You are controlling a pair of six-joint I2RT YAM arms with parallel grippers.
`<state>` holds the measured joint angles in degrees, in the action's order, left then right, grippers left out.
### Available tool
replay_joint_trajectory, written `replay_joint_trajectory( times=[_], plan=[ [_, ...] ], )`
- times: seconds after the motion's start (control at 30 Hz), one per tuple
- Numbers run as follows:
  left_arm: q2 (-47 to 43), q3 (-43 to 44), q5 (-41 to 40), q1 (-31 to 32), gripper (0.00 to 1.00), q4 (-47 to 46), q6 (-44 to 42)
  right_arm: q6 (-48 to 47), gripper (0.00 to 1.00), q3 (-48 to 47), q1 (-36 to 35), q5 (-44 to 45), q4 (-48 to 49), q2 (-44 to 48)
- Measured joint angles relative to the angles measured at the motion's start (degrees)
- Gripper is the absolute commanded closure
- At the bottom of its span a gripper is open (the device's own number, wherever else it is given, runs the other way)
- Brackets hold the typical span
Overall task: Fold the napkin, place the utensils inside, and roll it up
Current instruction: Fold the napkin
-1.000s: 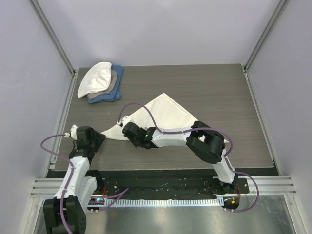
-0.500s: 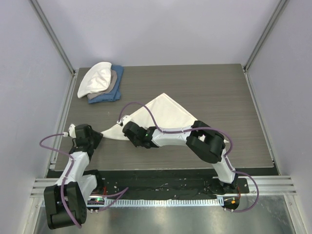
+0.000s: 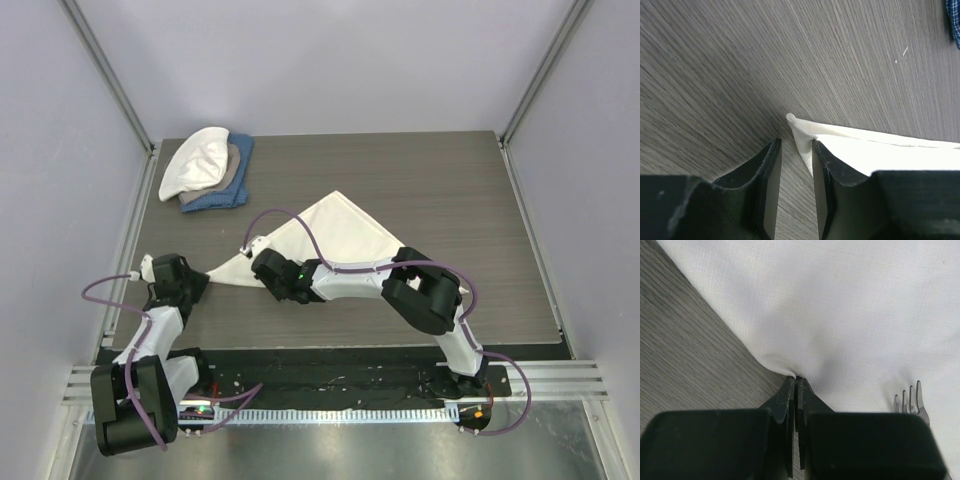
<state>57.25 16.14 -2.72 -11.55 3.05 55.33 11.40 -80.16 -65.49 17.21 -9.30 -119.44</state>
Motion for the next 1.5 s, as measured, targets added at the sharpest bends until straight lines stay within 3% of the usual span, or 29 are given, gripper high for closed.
replay_joint_trajectory(
  times=[0.33, 0.43, 0.53, 0.57, 0.67, 0.8, 1.03, 1.27, 1.4, 1.5],
  plan=[
    [4.35, 0.24, 0.9, -0.28, 0.82, -4.28, -0.26, -0.02, 0.99, -0.02, 0.07, -0.68, 0.02, 0.0],
    [5.81, 0.74, 1.14, -0.48, 0.95, -5.09, -0.31, -0.13, 0.97, -0.09, 0.2, -1.46, 0.07, 0.0],
    [7.45, 1.22, 1.4, -0.87, 1.0, -6.08, -0.31, -0.42, 0.88, -0.11, 0.31, -2.4, 0.24, 0.0],
    [8.04, 1.44, 1.49, -0.98, 1.0, -6.49, -0.28, -0.57, 0.75, -0.11, 0.35, -2.89, 0.31, 0.0],
    [9.55, 1.95, 1.9, -1.53, 1.0, -7.76, -0.24, -0.74, 0.52, -0.11, 0.37, -4.68, 0.63, 0.02],
    [10.8, 2.21, 2.93, -3.54, 1.0, -9.11, -0.2, -1.03, 0.43, -0.09, 0.2, -7.45, 0.2, 0.59],
    [10.32, 2.16, 3.21, -8.79, 1.0, -9.11, -0.28, 0.83, 0.4, 2.84, 2.23, -10.19, -1.9, 8.96],
    [3.56, 0.68, 6.99, -9.05, 1.0, -12.04, -1.97, 4.07, 0.39, 10.91, 14.6, -12.63, 0.22, 23.98],
    [3.06, 0.66, 10.27, -6.08, 1.0, -16.37, -3.39, 5.09, 0.39, 16.28, 22.12, -12.15, 1.16, 26.97],
    [4.33, 1.4, 11.52, 1.2, 1.0, -17.73, -5.42, 5.49, 0.39, 20.26, 25.27, -11.32, 0.94, 27.28]
  ],
)
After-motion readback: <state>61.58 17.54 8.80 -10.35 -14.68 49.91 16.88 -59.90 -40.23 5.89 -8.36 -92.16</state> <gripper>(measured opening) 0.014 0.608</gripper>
